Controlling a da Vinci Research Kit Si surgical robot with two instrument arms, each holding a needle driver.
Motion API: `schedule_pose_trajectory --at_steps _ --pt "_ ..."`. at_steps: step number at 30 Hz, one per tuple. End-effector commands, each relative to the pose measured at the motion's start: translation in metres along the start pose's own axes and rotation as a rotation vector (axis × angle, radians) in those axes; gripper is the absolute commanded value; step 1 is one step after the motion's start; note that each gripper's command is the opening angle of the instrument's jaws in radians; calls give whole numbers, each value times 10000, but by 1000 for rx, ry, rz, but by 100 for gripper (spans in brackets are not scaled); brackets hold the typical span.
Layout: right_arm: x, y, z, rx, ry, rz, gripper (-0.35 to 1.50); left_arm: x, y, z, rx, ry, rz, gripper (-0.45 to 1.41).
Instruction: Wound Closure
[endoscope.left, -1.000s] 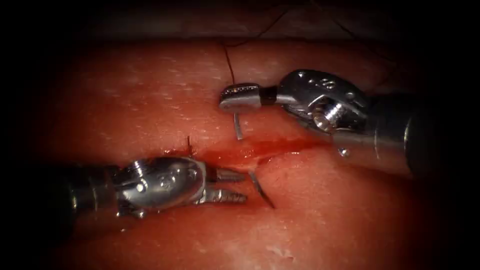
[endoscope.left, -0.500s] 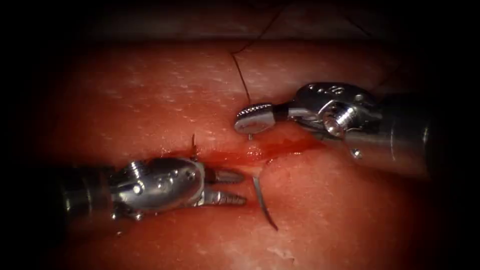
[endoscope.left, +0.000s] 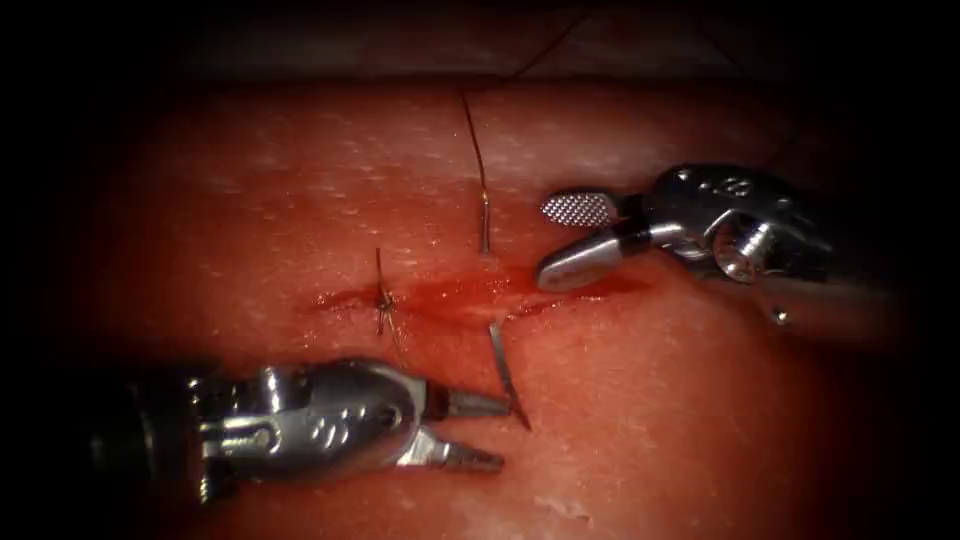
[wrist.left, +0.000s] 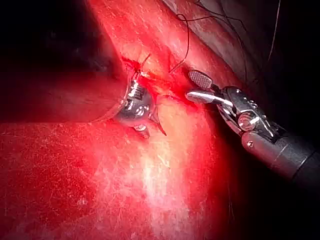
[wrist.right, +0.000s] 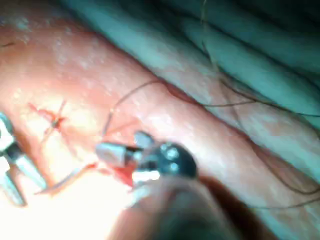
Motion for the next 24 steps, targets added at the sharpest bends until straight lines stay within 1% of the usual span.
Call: schedule_pose_trajectory --at_steps 1,3,7,10,11,13,15,18,20,22,24 --pt "1 3 9 1 3 -1 118 -3 -4 9 21 -4 -5 37" --pt "0 3 11 0 4 -2 116 -8 -13 9 49 -10 -3 42" --pt "0 3 11 -1 4 -2 116 -9 -15 7 58 -12 -4 43" --pt "0 3 13 -3 5 -2 116 -5 -16 13 72 -14 16 44" --pt "-1 3 14 -4 6 -2 116 -2 -16 18 73 -3 28 60" --pt "-1 3 14 -4 6 -3 116 4 -16 28 88 9 56 66" --pt "-2 3 14 -4 6 -3 116 7 -15 32 97 24 75 66" --pt "-3 3 15 -8 8 -4 115 9 -15 36 109 40 125 59" --pt "-3 3 16 -9 9 -4 115 4 -16 39 113 36 175 58" --pt "-3 3 17 -13 11 -3 115 -2 -18 40 116 34 184 54" --pt "-4 2 19 -16 12 -3 115 -5 -20 42 128 32 201 43"
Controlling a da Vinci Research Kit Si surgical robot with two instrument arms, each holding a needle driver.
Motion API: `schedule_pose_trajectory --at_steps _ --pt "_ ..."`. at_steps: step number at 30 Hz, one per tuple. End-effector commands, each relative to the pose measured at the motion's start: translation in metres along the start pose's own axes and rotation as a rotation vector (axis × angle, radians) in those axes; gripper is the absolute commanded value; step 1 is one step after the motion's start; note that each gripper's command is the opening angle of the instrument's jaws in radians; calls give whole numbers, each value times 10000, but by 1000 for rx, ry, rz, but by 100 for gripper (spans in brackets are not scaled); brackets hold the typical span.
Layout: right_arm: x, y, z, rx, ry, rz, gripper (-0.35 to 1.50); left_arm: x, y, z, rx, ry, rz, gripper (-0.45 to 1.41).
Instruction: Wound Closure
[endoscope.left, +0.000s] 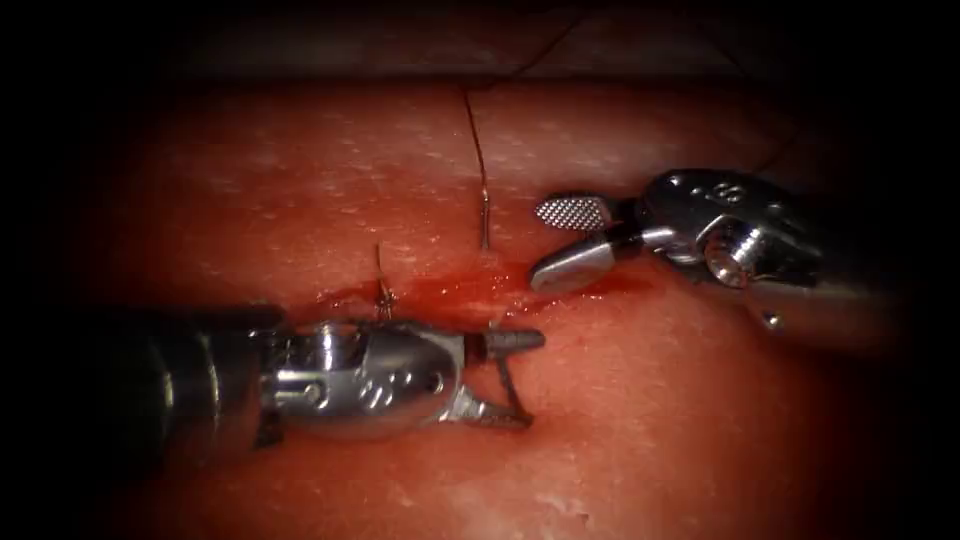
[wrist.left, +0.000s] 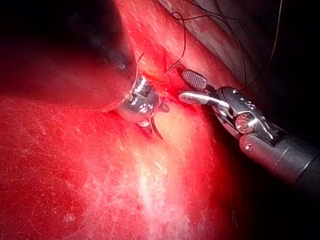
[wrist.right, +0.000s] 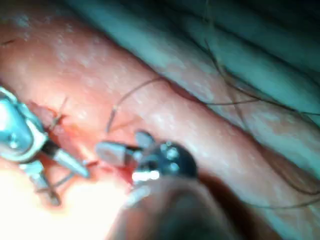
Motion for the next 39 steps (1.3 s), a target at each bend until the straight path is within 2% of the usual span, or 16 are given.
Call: schedule_pose_trajectory --at_steps 1,4,6,10,11,12,14,15,17,21,27,28,30,31,34,39 --pt "0 2 11 1 3 -2 115 -2 -1 8 17 -7 11 41" --pt "0 2 12 -2 1 -3 115 -2 -2 9 53 -25 11 36" --pt "0 2 11 -6 3 -2 115 -3 -2 8 74 -34 26 14" --pt "0 3 11 -13 7 2 115 -2 4 0 84 -38 13 -12" --pt "0 3 10 -15 8 3 115 1 3 -5 85 -32 6 -32" --pt "0 4 9 -16 9 3 115 5 1 -9 80 -16 2 -35" --pt "0 4 9 -17 9 4 115 9 -2 -12 83 0 -34 -35" --pt "0 4 9 -17 12 5 115 15 -7 -16 23 77 -170 -35" --pt "-1 4 8 -17 12 5 115 18 -8 -18 -22 156 -312 -35" --pt "-1 3 8 -15 15 5 115 23 -3 -17 -88 190 -401 -35" --pt "-2 4 4 -14 15 5 113 29 -5 -26 -196 318 -726 -35" --pt "-2 4 4 -14 18 6 113 30 -3 -29 -238 348 -804 -35" --pt "-2 4 3 -12 20 7 113 33 0 -31 -272 366 -861 -35" --pt "-2 4 2 -11 20 1 113 37 3 -34 -310 378 -930 -35" --pt "-3 4 0 -12 23 13 113 50 9 -42 -377 393 -1027 -35" --pt "-4 3 0 -13 23 19 113 80 10 -68 -474 414 -1088 -35"
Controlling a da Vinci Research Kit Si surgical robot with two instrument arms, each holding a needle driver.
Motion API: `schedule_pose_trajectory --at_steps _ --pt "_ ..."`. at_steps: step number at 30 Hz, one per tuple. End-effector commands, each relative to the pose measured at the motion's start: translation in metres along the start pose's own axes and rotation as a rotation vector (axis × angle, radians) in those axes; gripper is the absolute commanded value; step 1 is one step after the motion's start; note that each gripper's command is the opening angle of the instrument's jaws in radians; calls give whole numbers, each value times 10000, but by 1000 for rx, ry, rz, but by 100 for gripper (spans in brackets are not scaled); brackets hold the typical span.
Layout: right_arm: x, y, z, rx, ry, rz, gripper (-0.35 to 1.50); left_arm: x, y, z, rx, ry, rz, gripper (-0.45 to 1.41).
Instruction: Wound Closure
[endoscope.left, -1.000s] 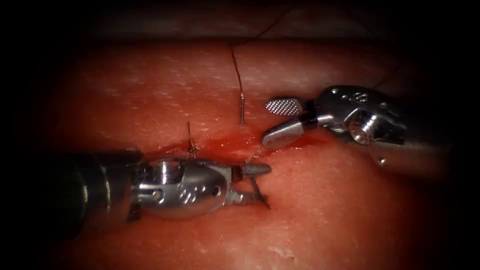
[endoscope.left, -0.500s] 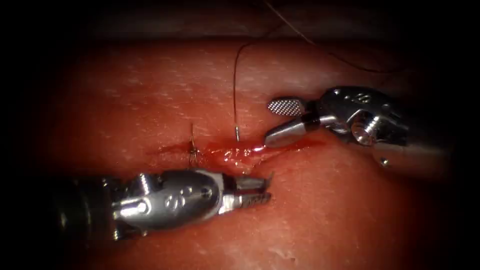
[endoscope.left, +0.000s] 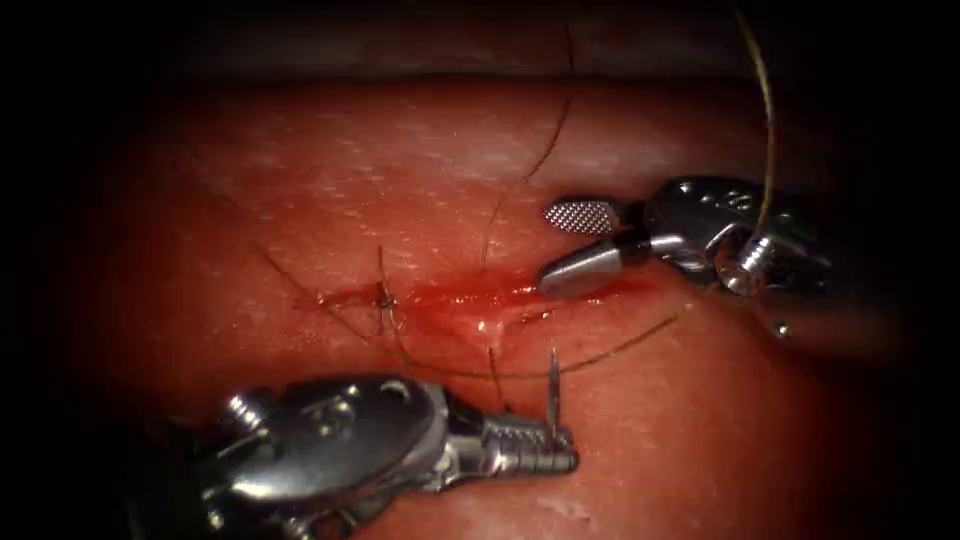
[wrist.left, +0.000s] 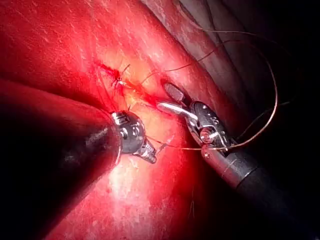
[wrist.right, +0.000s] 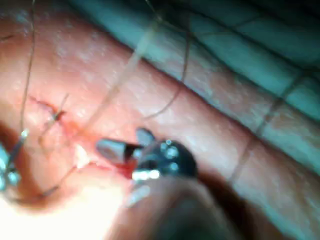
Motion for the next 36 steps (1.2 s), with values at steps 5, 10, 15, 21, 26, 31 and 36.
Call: schedule_pose_trajectory --at_steps 5,10,15,21,26,31,36 --pt "-2 -1 9 13 -5 5 113 17 10 1 57 -32 408 -35" --pt "-2 -3 8 20 -6 7 113 22 0 -6 196 -113 716 -35" --pt "1 -7 5 27 3 74 113 49 2 -24 336 -136 1017 -35" --pt "9 -17 -3 40 13 167 109 75 18 -46 417 -95 1128 -35" --pt "19 -27 -13 11 48 331 115 92 34 -58 474 -46 1188 -35" --pt "19 -30 -28 68 20 389 118 93 40 -56 449 -35 1206 -35" --pt "6 -41 -46 167 14 553 101 62 17 -27 414 -83 1248 -35"
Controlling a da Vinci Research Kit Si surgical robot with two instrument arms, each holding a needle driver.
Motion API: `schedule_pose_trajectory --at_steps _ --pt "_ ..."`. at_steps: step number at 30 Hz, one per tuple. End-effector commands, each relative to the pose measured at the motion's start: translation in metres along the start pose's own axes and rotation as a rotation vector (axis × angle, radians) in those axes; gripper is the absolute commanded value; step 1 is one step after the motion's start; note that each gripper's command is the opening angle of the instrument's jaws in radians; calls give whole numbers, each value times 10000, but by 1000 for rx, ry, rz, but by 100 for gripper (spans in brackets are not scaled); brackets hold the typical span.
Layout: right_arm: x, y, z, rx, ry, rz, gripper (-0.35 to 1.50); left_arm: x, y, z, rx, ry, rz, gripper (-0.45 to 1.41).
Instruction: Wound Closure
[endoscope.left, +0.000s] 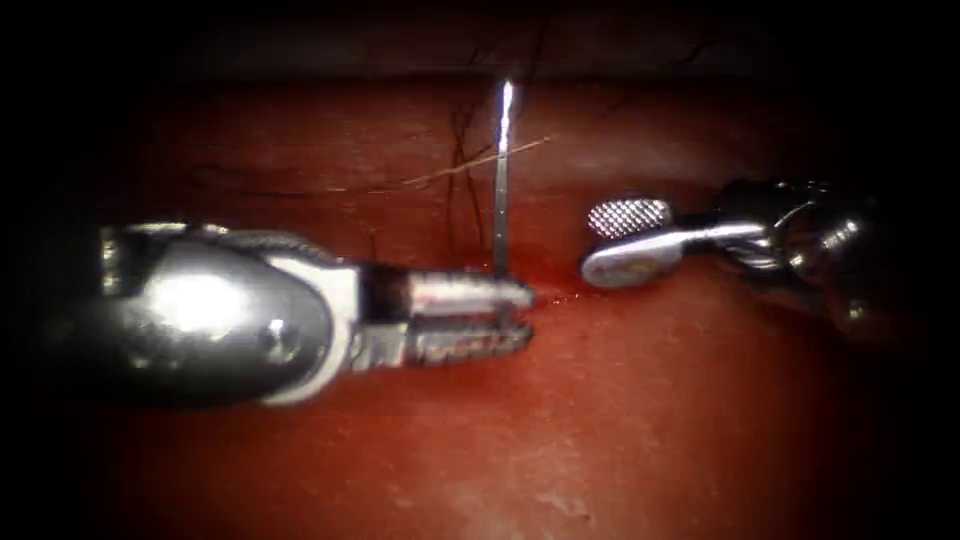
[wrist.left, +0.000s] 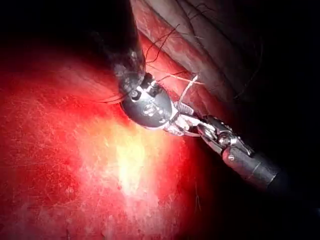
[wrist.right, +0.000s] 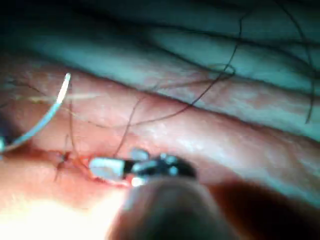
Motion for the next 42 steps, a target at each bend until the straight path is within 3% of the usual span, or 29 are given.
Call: schedule_pose_trajectory --at_steps 1,5,11,20,27,39,41,42 --pt "-4 -1 6 9 -1 45 98 -10 6 14 -9 -9 12 -35" --pt "-8 -20 11 84 -1 180 89 -53 29 36 -34 -34 57 -35" --pt "-6 -17 20 101 13 233 89 -72 31 38 -35 -34 72 -35" --pt "-4 3 40 55 133 282 96 -67 30 36 -36 -33 67 -35" --pt "-5 4 53 95 173 329 84 -66 29 36 -39 -31 67 -35" --pt "-4 2 66 117 196 362 83 -65 28 37 -39 -31 66 -35" --pt "-4 2 68 116 198 368 61 -65 28 36 -39 -31 66 -35" --pt "-4 1 69 127 170 371 26 -65 28 37 -39 -31 66 -35"
